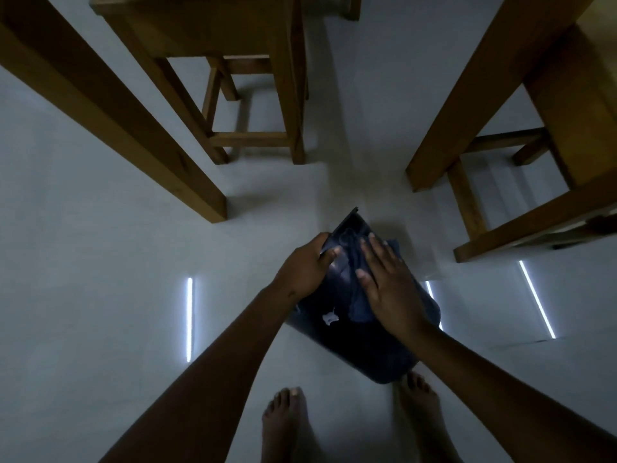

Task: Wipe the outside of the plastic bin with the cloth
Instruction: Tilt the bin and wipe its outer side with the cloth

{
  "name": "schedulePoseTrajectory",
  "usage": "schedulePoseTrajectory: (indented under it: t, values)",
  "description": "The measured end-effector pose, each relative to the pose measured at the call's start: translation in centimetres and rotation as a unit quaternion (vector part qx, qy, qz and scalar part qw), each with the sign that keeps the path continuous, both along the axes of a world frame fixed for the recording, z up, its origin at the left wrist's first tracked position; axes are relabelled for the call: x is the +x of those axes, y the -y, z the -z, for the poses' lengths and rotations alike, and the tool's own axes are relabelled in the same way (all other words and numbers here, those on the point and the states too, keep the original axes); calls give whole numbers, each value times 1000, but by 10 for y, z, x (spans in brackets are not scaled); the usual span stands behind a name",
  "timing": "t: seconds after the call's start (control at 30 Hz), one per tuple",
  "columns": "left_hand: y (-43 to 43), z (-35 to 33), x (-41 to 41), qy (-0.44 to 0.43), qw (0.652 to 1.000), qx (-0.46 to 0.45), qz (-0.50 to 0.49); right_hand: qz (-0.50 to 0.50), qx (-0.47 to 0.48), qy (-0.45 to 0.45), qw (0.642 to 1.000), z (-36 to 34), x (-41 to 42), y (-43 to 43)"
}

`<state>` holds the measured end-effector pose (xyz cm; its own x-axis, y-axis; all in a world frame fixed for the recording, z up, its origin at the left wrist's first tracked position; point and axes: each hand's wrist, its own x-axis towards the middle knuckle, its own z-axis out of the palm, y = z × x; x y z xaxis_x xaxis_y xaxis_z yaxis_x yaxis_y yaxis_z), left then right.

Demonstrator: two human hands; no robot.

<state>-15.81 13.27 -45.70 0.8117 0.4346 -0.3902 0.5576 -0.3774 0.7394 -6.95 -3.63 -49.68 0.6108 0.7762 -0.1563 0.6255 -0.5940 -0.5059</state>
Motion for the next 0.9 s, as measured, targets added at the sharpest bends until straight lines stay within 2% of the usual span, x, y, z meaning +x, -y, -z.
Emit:
schedulePoseTrajectory:
  t: [0.07,0.2,0.27,0.43,0.5,0.63,0.73,0.83,0.9]
  values:
    - [0,2,-2,-19,1000,4,-7,17,-15,10,1000,3,-8,17]
    - [-4,3,-3,-17,1000,0,-9,-127,-42,113,985,5,-49,32]
    - [-3,1,-1,-8,1000,-3,-12,-133,-33,126,983,4,-36,15]
    - [0,-5,-24,-5,999,-30,-7,9,9,10,1000,1,4,5]
    - [0,-5,-34,-24,1000,-2,3,38,20,-11,999,2,7,13]
    - [-2,-5,-18,-21,994,101,17,-18,-12,33,999,6,-49,35]
    - [1,-7,0,-43,994,105,6,-54,6,45,998,7,-48,25]
    - [-2,-4,8,-71,996,59,-20,23,23,-69,997,5,-5,5]
    - [-3,-2,7,-78,995,51,-28,62,21,-73,995,4,-6,11]
